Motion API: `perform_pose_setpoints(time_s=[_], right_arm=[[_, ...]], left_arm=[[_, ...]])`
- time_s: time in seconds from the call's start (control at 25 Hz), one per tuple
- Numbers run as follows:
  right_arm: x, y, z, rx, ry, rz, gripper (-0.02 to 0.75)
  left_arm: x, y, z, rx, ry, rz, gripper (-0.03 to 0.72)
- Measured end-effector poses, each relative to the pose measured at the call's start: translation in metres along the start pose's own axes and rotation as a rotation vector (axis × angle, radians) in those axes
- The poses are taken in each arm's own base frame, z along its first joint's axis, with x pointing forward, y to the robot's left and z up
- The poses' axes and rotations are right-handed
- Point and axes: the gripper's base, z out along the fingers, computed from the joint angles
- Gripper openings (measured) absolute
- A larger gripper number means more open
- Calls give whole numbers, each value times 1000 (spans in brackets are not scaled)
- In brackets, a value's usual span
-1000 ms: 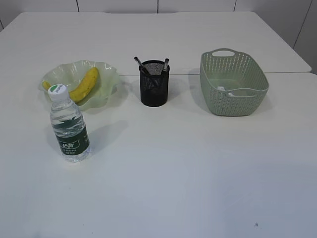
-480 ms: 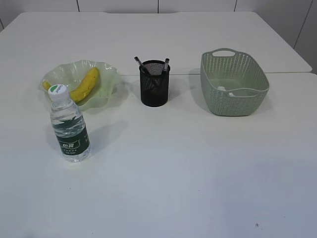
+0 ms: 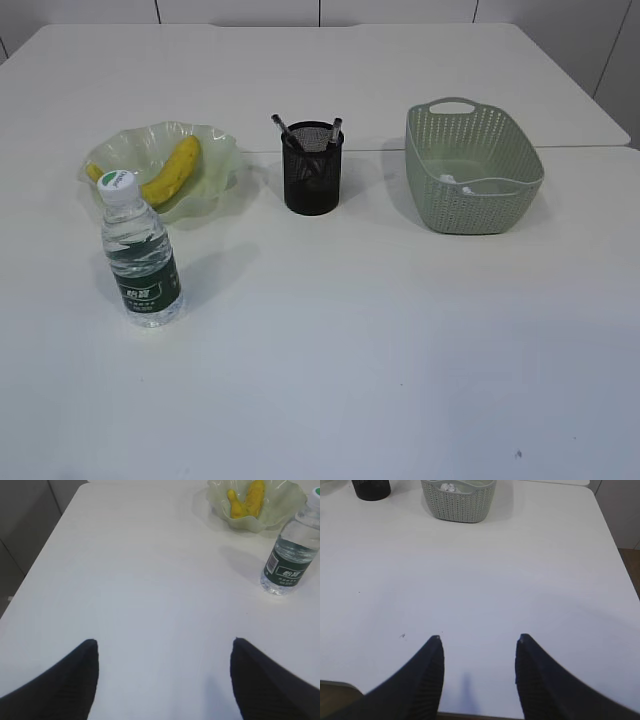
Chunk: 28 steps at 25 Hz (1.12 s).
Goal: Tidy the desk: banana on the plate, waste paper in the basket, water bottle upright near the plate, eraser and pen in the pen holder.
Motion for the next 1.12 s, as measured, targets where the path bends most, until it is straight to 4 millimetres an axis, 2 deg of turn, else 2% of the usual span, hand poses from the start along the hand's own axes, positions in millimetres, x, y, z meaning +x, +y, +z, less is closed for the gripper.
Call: perform_pose_setpoints(time_s=[0.24,0.52,1.12], right_arm=[[0,1,0,-7,-1,-7,355],[0,3,0,-34,-5,-38,355],[0,3,0,-38,-6,-41,355]], left_arm=[[0,-1,0,10,2,7,589],[1,-8,0,85,10,100,589],[1,-8,0,93,8,113,589]])
